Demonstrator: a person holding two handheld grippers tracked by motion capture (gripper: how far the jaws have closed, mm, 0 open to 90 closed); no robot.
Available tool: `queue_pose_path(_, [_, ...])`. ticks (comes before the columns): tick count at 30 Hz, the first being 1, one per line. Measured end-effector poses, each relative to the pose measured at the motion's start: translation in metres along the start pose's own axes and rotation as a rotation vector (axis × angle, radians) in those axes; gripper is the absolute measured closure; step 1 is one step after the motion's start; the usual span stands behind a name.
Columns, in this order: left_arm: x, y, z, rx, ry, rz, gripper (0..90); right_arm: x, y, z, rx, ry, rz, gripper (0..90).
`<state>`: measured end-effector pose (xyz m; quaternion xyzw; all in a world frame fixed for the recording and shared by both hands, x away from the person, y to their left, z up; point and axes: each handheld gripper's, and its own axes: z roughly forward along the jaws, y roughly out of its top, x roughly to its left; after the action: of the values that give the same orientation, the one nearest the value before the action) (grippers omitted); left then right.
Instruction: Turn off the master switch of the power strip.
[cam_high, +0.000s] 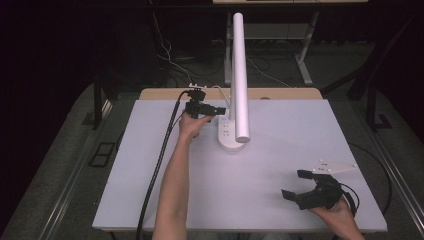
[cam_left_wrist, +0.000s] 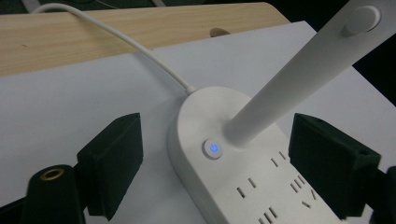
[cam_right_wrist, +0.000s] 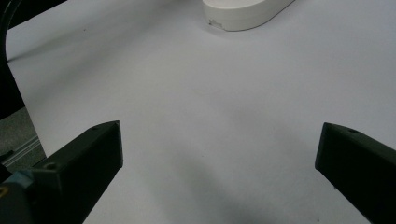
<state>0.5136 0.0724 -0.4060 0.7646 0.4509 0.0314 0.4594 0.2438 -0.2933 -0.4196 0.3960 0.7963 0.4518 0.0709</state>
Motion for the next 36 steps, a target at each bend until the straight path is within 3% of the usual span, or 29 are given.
queue_pose_path(13, [0.003,-0.007,0.014,-0.019,-0.046,-0.053,32.2,-0.001,-0.001,0.0,-0.001,-0.002,0.004,0.3])
queue_pose_path(20, [0.003,-0.009,0.02,-0.028,-0.049,-0.088,52.7,-0.001,-0.001,0.0,0.001,0.0,0.004,0.3])
queue_pose_path(36, [-0.002,-0.012,0.027,-0.01,-0.018,-0.075,88.5,-0.001,-0.001,0.001,0.004,0.0,-0.001,0.3])
